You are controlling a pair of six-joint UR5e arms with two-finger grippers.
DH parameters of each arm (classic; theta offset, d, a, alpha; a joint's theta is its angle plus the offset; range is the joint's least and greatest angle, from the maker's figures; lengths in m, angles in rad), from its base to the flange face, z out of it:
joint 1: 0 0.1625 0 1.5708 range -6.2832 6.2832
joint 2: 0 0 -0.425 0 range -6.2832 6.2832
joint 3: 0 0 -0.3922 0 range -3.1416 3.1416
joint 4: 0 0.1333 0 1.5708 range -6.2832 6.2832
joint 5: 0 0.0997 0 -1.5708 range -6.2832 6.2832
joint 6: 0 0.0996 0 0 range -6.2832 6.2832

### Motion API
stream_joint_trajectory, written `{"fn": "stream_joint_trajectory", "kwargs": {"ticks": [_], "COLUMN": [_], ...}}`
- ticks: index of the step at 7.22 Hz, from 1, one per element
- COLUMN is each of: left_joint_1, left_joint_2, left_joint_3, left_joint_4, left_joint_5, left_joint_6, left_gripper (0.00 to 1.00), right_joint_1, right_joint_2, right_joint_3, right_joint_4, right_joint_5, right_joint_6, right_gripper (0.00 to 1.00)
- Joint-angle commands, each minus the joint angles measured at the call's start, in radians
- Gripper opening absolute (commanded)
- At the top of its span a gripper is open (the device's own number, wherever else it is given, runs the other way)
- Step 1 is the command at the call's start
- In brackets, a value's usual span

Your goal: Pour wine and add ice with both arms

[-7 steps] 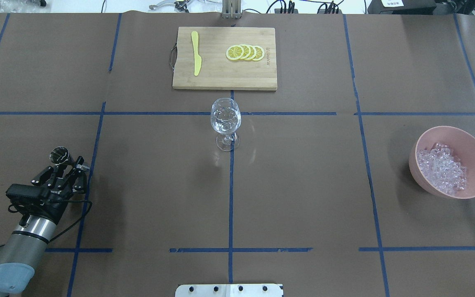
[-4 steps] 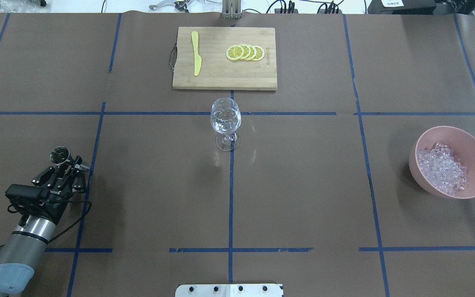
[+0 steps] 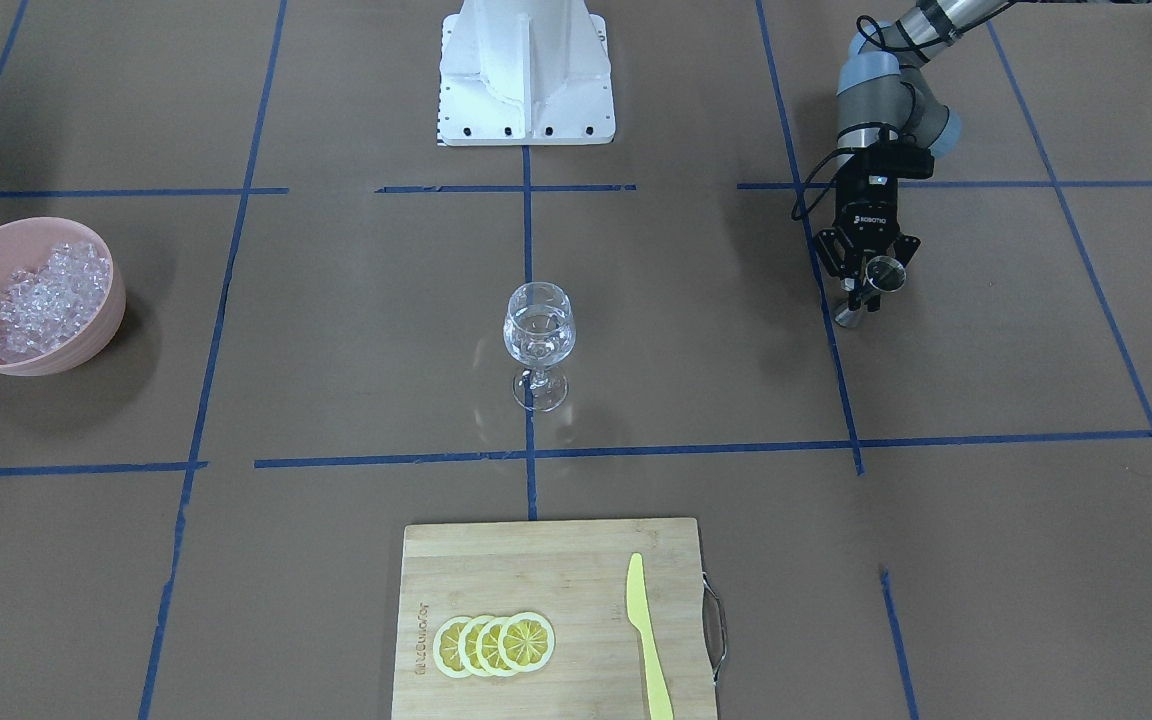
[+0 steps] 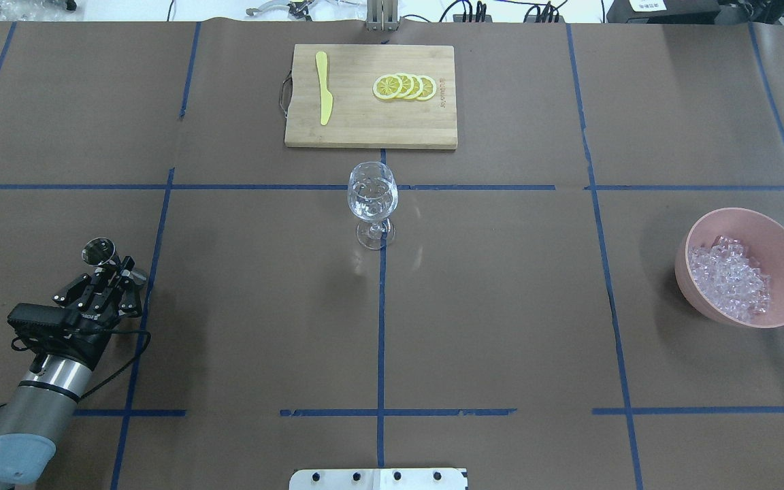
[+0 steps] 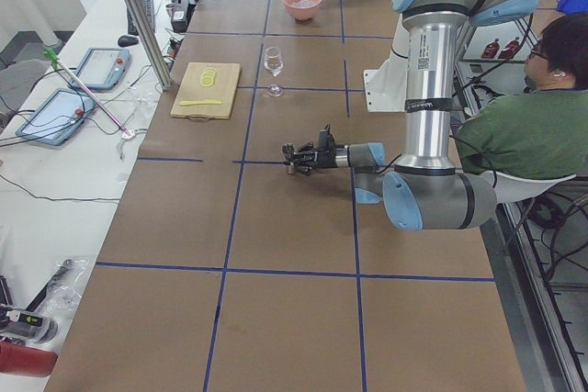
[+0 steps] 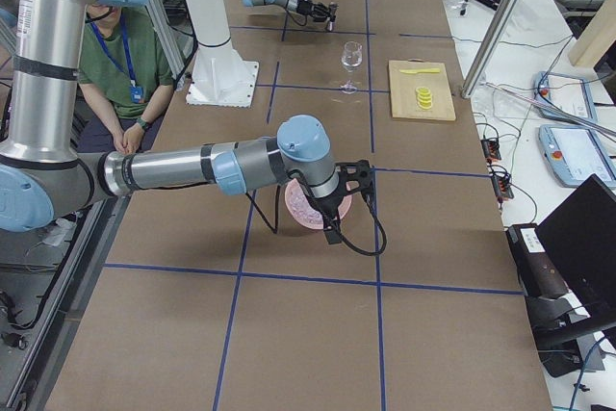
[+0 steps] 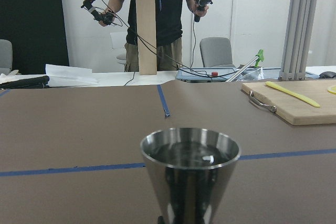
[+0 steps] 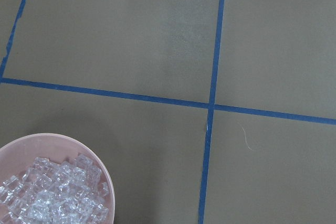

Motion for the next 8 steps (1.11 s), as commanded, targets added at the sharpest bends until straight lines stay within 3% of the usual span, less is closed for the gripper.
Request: {"fn": "stream_joint_trajectory", "kwargs": {"ticks": [1,4,6,8], "left_joint_1": [-0.001,-0.009,-0.021,-0.023], "left_joint_2": [0.006,0.007,0.003,-0.001], "left_joint_3": [-0.006,-0.012,-0.041,-0.093], "left_joint_4": [-0.002,-0.087,-0.091,-0.2], "left_joint_5": [0.001,-0.001,-0.004,-0.01], "left_joint_6": [0.0,0.014,0.207,0.253], "left_gripper": [0.08,0.01,0.0,0.0], "right_joint_1": [0.0,0.0,0.0,0.0], "right_joint_2": [0.0,0.002,0.002,0.003], "right_joint_3": [0.002,0.0,-0.001,-0.003], "right_joint_4": [0.0,0.0,0.0,0.0], "right_joint_5": [0.0,0.0,0.0,0.0], "right_joint_6": [0.001,0.003,0.004,0.006], "right_gripper": [1.0,1.0,1.0,1.0]}}
